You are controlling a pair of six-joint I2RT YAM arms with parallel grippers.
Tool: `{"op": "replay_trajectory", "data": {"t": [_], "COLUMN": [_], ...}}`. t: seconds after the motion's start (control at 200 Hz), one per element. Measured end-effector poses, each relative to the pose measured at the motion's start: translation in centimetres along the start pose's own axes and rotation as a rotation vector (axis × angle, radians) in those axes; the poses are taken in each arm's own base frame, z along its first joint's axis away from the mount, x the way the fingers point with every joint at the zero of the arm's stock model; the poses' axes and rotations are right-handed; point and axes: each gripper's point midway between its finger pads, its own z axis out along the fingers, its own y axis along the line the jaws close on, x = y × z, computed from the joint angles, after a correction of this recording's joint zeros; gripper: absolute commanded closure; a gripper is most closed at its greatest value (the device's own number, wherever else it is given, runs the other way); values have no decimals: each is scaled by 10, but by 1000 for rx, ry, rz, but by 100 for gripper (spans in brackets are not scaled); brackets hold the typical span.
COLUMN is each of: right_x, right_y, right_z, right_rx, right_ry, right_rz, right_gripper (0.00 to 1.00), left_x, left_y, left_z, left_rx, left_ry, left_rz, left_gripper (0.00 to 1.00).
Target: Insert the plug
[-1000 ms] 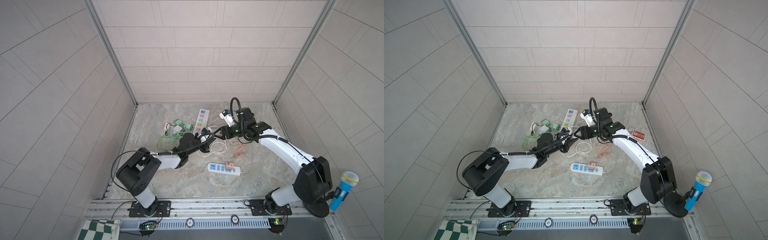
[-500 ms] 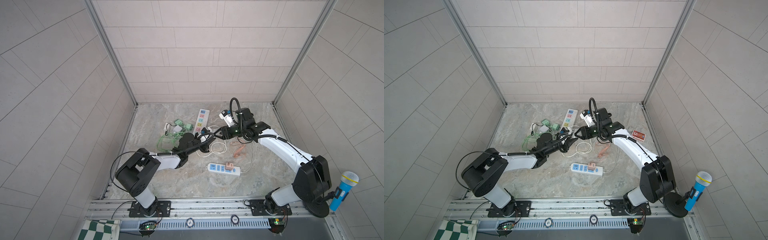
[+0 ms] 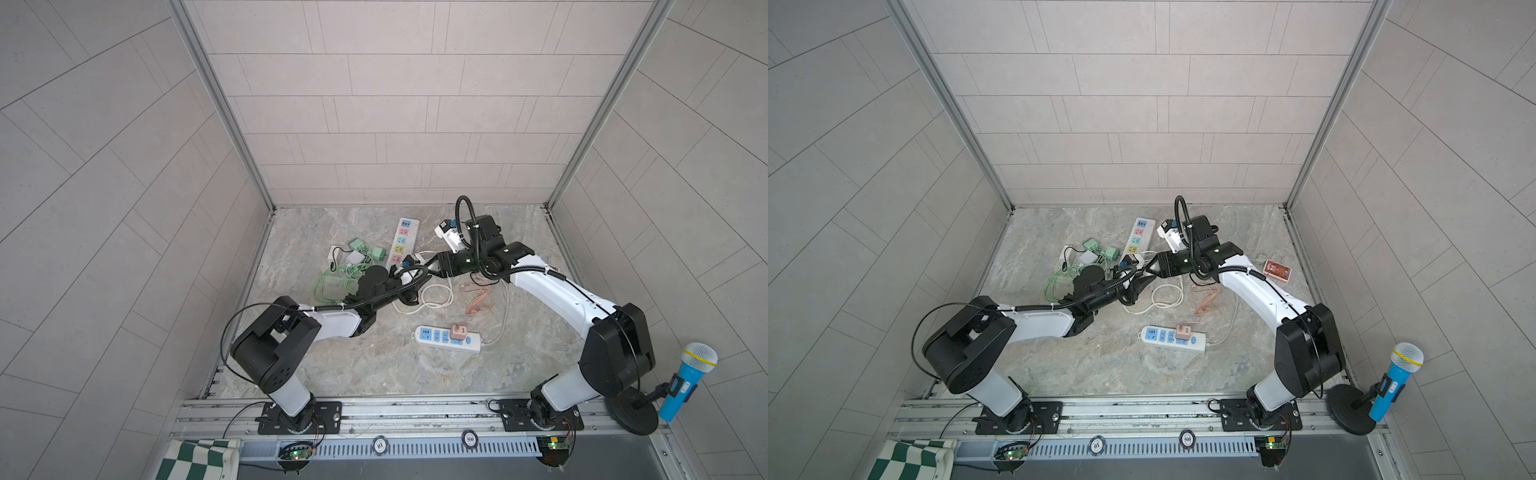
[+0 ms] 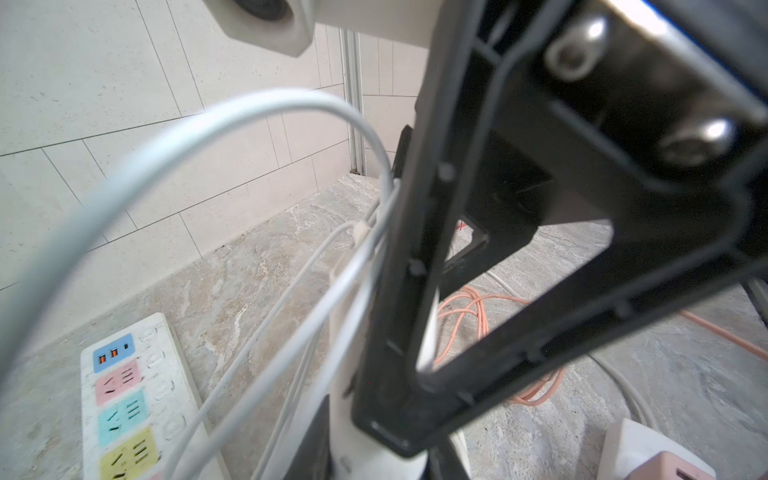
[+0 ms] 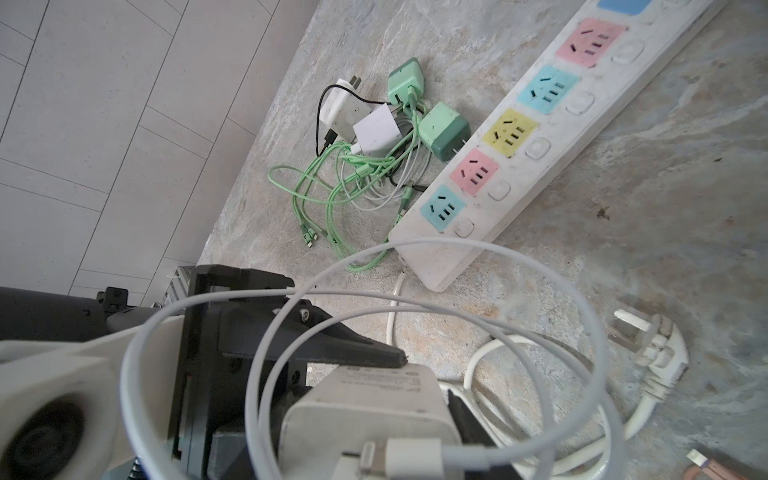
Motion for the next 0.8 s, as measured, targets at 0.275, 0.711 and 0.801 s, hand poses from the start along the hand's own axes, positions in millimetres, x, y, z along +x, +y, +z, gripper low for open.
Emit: {"op": "replay_trajectory", "data": {"t": [0.275, 0.711, 0.801], "right_x": [-4, -1, 2], "right_y": [1, -13, -17], "right_z": [-2, -6, -14], "right_rx": [5, 129, 176], "right_ry": [-9, -14, -24], "right_rz": [-3, -30, -37], "right_gripper": [52, 75, 75], "left_x": [-3, -5, -15], "left_y": [1, 4, 4], "left_z": [0, -6, -15], "left_rx": [-6, -43, -53], "left_ry": [-13, -5, -22], "left_rz": [15, -11, -28], "left_gripper": [100, 49, 49]}}
